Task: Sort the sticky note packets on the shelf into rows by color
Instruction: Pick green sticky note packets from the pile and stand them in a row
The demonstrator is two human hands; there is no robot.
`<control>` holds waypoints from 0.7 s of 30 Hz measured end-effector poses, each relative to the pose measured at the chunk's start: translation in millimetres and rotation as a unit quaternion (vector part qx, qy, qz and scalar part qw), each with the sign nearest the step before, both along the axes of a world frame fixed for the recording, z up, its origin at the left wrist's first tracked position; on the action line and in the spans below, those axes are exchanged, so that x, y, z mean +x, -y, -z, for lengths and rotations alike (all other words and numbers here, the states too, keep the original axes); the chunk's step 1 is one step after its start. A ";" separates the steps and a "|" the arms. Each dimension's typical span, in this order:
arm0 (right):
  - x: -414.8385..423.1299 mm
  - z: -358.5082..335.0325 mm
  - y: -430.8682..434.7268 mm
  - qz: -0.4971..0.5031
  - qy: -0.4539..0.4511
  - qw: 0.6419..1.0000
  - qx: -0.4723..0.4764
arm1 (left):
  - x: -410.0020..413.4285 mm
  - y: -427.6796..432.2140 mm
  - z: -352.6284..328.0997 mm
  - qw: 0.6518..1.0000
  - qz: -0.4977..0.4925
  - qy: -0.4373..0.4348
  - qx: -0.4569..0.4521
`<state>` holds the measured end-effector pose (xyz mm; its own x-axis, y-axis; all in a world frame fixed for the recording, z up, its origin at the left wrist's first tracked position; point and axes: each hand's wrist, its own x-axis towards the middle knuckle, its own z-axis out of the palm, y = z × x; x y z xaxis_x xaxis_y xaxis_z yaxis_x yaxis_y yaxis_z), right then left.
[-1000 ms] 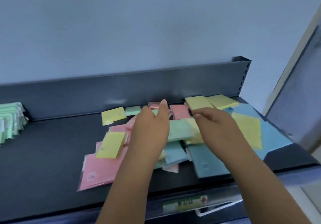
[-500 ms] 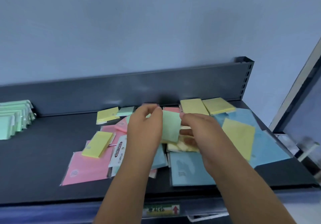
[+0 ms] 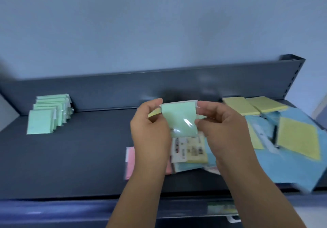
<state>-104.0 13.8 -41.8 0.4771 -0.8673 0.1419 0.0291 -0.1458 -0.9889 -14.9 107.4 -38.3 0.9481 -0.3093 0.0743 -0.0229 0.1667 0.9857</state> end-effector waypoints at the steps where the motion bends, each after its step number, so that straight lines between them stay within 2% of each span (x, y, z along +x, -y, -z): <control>1: 11.5 2.0 -12.1 0.004 0.014 1.000 0.006 | 11.5 -15.1 1.1 1.000 -0.002 0.008 -0.011; 5: 58.0 5.2 -60.3 0.010 0.044 0.998 0.044 | 66.0 -79.3 7.5 0.999 0.013 0.031 -0.015; 9: 92.2 5.9 -98.2 -0.021 0.005 0.998 0.050 | 104.8 -125.8 6.9 0.999 0.026 0.024 -0.012; 15: 117.9 -4.1 -119.4 0.005 0.006 0.999 0.039 | 135.0 -147.9 -0.4 0.998 0.041 0.046 -0.002; 21: 152.8 -7.3 -132.4 -0.025 -0.020 0.999 0.011 | 158.4 -162.5 1.7 0.998 -0.010 0.057 0.011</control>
<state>48.7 146.2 -34.5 0.5251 -0.8448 0.1031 -0.0037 -0.1234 -0.9923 143.6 269.9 -40.0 0.9395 -0.2935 0.1764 -0.1390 0.1440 0.9798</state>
